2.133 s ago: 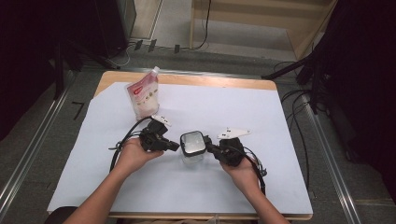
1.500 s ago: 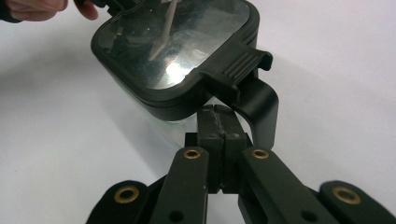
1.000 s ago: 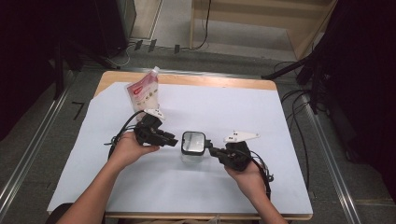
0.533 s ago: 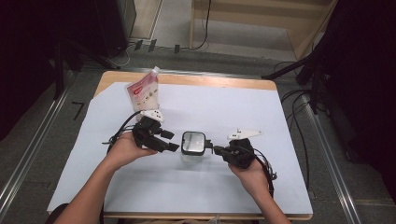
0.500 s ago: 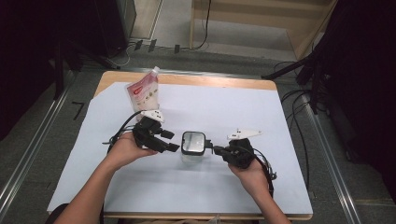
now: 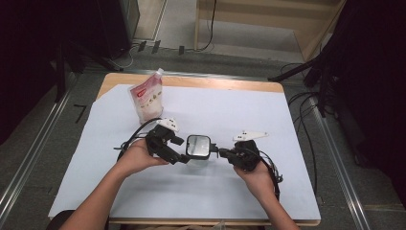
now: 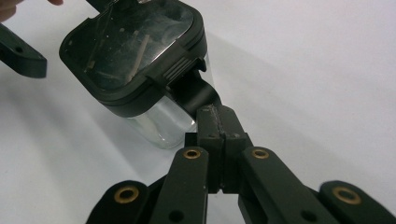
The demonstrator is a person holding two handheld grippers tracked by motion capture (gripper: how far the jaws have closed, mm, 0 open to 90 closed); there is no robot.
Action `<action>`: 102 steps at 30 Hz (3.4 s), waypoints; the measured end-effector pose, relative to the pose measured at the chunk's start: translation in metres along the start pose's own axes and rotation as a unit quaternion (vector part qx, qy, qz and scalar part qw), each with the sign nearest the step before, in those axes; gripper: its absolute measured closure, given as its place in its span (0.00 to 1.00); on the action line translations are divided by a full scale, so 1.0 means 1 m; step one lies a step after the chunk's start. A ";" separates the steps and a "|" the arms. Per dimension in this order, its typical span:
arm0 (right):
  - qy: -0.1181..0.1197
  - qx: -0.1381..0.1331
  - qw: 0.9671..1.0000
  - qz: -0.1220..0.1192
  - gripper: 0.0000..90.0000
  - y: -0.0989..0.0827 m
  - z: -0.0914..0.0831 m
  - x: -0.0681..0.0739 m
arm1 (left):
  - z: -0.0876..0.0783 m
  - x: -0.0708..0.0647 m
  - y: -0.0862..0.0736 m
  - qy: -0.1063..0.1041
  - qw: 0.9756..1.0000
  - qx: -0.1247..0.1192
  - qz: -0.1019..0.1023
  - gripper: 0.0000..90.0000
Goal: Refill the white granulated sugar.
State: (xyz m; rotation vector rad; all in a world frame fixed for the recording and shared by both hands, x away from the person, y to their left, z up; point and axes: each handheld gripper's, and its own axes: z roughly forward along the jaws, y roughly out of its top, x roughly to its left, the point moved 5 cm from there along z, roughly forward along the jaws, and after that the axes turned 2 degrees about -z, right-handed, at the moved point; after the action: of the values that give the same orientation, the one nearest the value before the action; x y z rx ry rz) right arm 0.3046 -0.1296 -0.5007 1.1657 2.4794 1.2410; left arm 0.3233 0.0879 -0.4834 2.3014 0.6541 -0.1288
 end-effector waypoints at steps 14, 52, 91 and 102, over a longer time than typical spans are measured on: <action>-0.004 -0.001 1.000 0.003 1.00 -0.001 0.000 0.000 | 0.018 0.003 0.001 0.019 1.000 0.014 0.013 0.19; -0.005 -0.006 1.000 0.003 1.00 -0.001 0.000 0.002 | 0.012 -0.005 0.015 0.037 0.998 -0.013 0.042 0.16; 0.000 -0.006 1.000 0.004 1.00 -0.001 -0.001 0.003 | 0.002 -0.050 0.050 0.007 0.996 -0.023 0.082 0.67; -0.001 -0.018 1.000 0.010 1.00 -0.001 0.001 0.003 | 0.014 -0.052 0.058 0.011 0.996 -0.018 0.081 0.74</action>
State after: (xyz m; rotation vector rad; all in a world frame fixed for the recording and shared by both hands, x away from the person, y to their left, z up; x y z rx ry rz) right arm 0.3024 -0.1273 -0.5021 1.1855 2.4400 1.2842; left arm 0.3085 0.0218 -0.4425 2.3141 0.4732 -0.0156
